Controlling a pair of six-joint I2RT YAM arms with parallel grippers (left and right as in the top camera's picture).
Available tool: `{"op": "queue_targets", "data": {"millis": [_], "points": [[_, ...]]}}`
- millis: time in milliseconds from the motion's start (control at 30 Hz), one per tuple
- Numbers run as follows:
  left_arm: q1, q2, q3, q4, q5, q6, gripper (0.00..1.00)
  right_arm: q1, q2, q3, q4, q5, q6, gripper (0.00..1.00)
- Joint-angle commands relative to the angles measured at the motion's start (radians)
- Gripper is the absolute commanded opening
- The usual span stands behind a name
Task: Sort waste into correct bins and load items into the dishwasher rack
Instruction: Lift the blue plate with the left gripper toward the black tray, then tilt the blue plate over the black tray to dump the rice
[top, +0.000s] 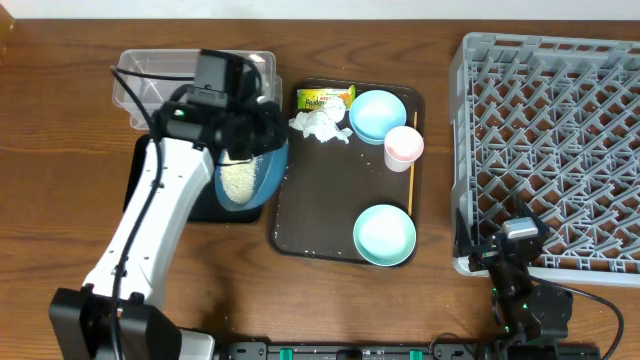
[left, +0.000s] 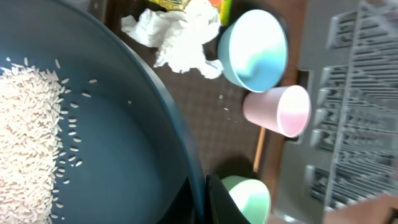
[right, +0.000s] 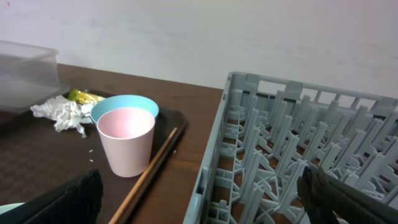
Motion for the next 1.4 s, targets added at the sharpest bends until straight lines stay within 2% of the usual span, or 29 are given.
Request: {"op": "queue_targets", "data": {"millis": [0, 100, 400, 667, 867, 1033, 1267, 1367], "points": [[0.061, -0.014, 0.008, -0.002, 0.168, 0.066, 0.06, 0.009, -0.005, -0.001, -0.005, 0.006, -0.01, 0.99], [0.113, -0.014, 0.008, -0.01, 0.212, 0.079, 0.06, 0.009, -0.005, -0.001, -0.005, 0.006, -0.009, 0.99], [0.231, -0.014, -0.032, -0.008, 0.464, 0.148, 0.06, 0.009, -0.005, -0.001, -0.005, 0.006, -0.009, 0.99], [0.316, -0.014, -0.08, -0.004, 0.521, 0.159, 0.06, 0.009, -0.005, -0.001, -0.004, 0.006, -0.01, 0.99], [0.398, -0.013, -0.111, 0.035, 0.754, 0.231, 0.06, 0.009, -0.005, -0.001, -0.005, 0.006, -0.01, 0.99], [0.455, -0.013, -0.155, 0.039, 0.788, 0.251, 0.06, 0.009, -0.005, -0.001, -0.005, 0.006, -0.009, 0.99], [0.547, -0.013, -0.222, 0.08, 0.926, 0.293, 0.06, 0.009, -0.005, -0.001, -0.005, 0.006, -0.01, 0.99], [0.592, -0.013, -0.243, 0.086, 1.021, 0.348, 0.06, 0.009, -0.005, -0.001, -0.005, 0.006, -0.01, 0.99]]}}
